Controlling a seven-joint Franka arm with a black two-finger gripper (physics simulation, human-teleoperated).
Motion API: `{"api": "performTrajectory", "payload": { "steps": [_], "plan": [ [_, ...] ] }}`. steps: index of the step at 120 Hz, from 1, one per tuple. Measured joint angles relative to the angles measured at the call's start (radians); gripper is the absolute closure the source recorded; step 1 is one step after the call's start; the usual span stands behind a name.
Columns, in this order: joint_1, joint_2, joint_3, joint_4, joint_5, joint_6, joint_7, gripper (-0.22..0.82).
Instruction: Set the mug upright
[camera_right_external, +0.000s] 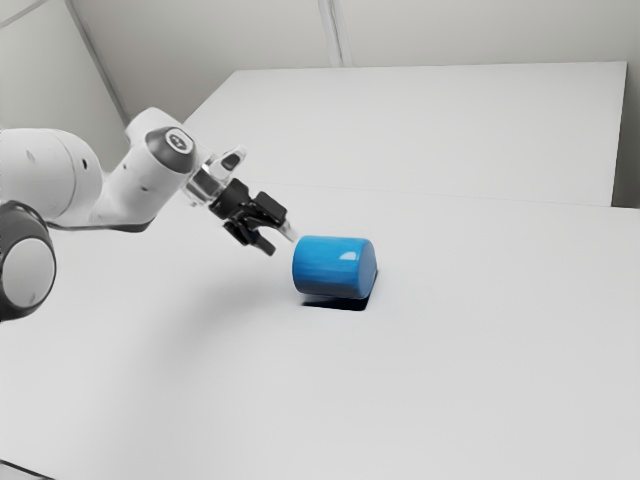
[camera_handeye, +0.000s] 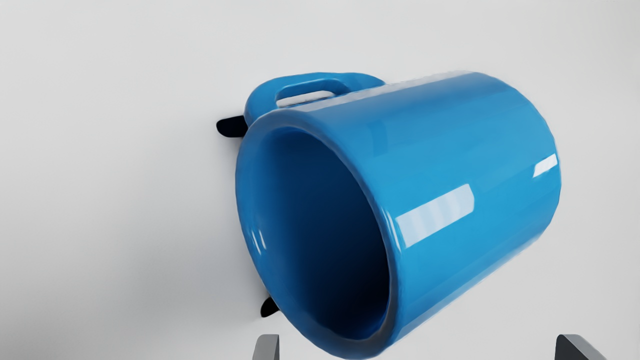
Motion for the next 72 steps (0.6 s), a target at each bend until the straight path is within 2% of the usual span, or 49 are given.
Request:
{"api": "performTrajectory", "payload": {
  "steps": [36, 72],
  "plan": [
    [0.022, 0.102, -0.001, 0.045, -0.192, -0.017, 0.155, 0.00],
    [0.044, 0.173, -0.002, 0.038, -0.380, -0.193, 0.249, 0.01]
  ]
}}
